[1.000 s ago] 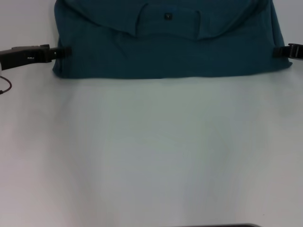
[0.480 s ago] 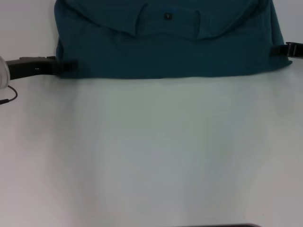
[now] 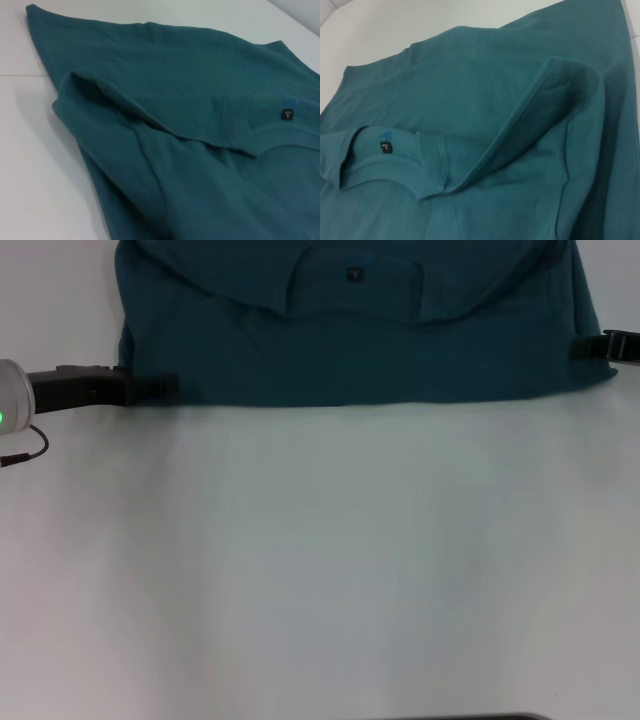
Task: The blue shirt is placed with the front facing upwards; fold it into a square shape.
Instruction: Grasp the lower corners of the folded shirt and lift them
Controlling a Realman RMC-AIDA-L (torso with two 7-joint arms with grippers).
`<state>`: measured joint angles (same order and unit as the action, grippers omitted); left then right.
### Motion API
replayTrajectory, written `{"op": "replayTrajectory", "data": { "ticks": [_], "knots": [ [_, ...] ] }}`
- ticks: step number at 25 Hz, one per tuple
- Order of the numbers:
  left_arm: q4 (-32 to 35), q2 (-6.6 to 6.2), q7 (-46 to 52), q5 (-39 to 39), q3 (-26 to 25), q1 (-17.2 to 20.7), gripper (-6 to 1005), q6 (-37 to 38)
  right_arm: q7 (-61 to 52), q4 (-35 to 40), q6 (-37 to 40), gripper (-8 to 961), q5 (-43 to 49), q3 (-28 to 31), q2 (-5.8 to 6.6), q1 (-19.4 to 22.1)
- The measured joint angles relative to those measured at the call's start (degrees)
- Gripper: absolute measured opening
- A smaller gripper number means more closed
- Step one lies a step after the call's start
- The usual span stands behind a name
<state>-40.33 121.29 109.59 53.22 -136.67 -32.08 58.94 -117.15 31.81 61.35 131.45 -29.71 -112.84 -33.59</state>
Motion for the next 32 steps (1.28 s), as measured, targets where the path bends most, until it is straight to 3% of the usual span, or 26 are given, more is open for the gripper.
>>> {"op": "replayTrajectory", "data": {
  "ticks": [19, 27, 32],
  "knots": [
    [-0.63, 0.17, 0.09, -0.05, 2.03, 0.06, 751, -1.3, 0.01, 0.0, -0.01, 24, -0.24, 0.0, 0.0, -0.08],
    [-0.45, 0.13, 0.04, -0.05, 2.02, -0.13, 558, -1.93, 0.0, 0.0, -0.01, 24, -0.23, 0.0, 0.0, -0.07],
    [-0.28, 0.12, -0.03, -0.05, 2.02, -0.31, 322, -1.95, 0.0, 0.0, -0.01, 24, -0.23, 0.0, 0.0, -0.07]
  ]
}}
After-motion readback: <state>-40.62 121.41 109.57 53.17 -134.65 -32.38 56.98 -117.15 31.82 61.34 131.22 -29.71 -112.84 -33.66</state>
